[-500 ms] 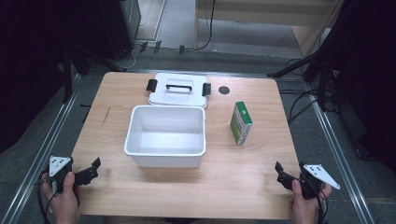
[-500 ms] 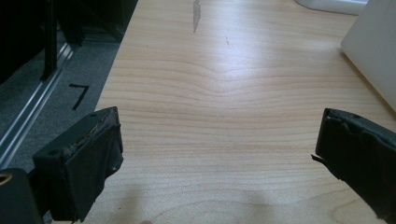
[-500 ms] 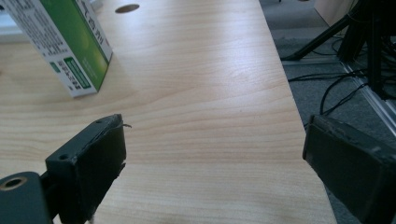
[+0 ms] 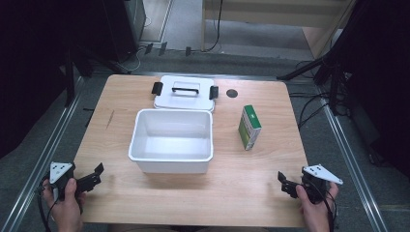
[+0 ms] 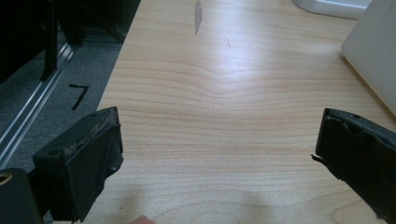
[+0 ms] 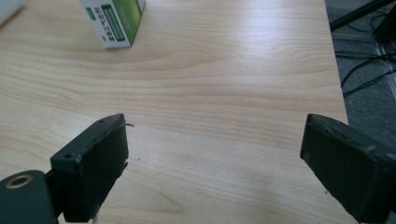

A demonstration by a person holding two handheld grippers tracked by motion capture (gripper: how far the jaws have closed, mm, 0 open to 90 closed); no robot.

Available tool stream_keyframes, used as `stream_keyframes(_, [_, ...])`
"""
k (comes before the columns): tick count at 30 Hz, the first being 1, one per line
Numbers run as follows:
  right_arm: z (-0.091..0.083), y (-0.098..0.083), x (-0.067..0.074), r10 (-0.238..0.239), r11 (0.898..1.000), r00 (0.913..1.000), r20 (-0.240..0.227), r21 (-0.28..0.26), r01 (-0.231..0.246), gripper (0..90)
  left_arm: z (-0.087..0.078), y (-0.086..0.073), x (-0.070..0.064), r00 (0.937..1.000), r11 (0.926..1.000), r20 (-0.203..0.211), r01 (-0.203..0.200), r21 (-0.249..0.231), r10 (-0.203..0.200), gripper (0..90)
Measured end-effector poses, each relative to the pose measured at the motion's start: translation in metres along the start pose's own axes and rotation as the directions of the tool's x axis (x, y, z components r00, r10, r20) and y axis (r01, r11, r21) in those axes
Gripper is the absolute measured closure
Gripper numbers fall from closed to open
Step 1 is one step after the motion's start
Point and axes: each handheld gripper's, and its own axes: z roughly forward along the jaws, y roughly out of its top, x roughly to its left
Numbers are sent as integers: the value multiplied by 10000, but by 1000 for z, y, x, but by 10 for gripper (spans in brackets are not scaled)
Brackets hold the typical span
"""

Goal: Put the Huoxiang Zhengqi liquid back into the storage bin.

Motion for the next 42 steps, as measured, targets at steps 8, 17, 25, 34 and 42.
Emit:
stream_keyframes(8, [0,42,16,-1160,9575,9923,-435,2608,1234,87,1,0,0,10000,9999,71,43,112,-44,14])
stream_keyframes(17, [14,90,49,-2420,7940,9613,-1315,5426,2741,86,1,0,0,9999,10000,117,15,84,-16,14])
stream_keyframes(25, [20,123,67,-2588,7335,9568,-1328,6175,2841,97,1,1,0,9999,9999,154,5,172,-7,14])
stream_keyframes(34, [29,160,82,-2163,7142,9659,-1424,6514,2560,193,2,1,0,9997,9998,236,36,211,-41,14])
stream_keyframes(42, [40,188,87,-1716,7149,9749,-1420,6629,2224,274,2,1,0,9997,9997,229,24,241,-29,14])
